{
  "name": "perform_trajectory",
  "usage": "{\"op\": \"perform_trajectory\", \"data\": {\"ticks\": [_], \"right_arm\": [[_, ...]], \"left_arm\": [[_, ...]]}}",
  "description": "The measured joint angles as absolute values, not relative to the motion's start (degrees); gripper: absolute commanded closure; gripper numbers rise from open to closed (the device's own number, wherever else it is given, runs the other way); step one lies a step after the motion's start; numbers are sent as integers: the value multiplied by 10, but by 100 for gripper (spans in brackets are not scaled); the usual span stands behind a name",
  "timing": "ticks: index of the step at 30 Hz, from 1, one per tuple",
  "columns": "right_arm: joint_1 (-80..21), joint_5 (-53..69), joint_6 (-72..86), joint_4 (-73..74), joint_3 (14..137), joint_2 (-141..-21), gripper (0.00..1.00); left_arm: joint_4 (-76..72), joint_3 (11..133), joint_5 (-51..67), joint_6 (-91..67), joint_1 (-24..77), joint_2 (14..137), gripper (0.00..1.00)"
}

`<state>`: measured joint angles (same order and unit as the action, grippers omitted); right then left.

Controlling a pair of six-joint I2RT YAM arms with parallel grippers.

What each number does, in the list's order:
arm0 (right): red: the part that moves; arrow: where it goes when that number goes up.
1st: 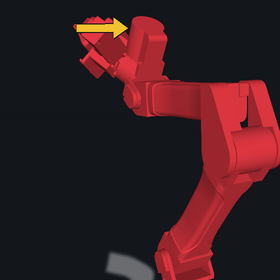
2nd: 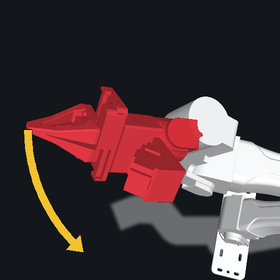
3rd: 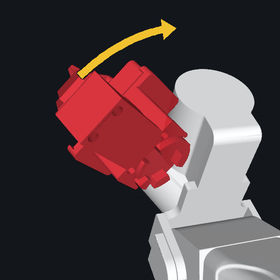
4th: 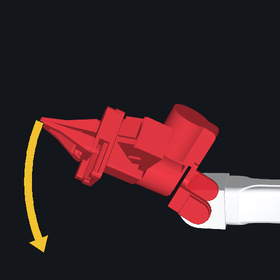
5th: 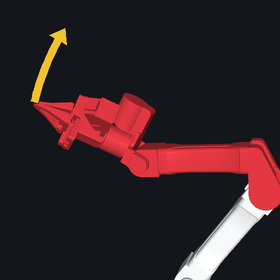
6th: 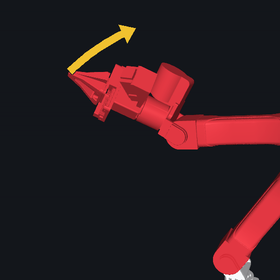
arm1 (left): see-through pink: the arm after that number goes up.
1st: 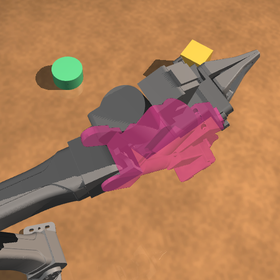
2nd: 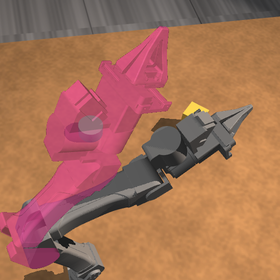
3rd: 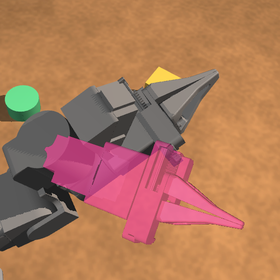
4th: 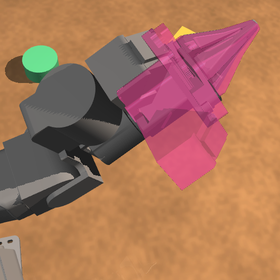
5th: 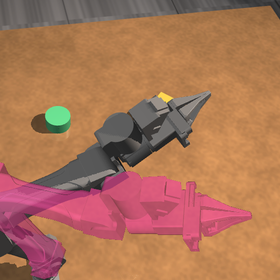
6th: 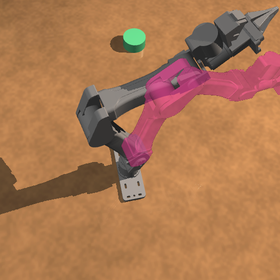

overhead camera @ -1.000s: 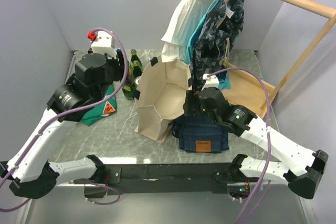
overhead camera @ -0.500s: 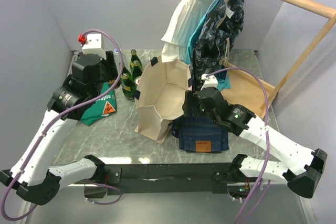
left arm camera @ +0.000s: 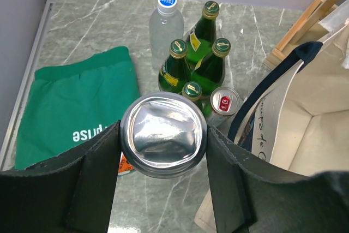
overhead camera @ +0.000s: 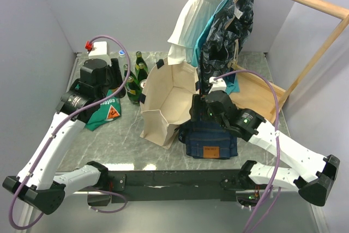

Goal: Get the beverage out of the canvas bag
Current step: Place the drink at the center of the board.

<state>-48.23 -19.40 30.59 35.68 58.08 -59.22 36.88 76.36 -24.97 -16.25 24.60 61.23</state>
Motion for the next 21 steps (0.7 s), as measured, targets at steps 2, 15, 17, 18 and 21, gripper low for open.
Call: {"op": "perform_trajectory", "data": {"ticks": [2,15,17,18,21], "right_arm": [[-482,-194,306,357,581,-592,7],[-482,-190,305,357,581,-592,7],[-482,-190,304,357,581,-592,7],[-482,-190,304,357,581,-592,8],[-482,-189,304,357,581,-594,8]], "left_arm": [[359,751,-247,-164,245,609,99],[293,632,-217,-194,243,598,99],[282,615,-213,-195,243,597,99],[278,608,-210,-196,243,598,99],[270,596,-201,-198,242,599,99]]}}
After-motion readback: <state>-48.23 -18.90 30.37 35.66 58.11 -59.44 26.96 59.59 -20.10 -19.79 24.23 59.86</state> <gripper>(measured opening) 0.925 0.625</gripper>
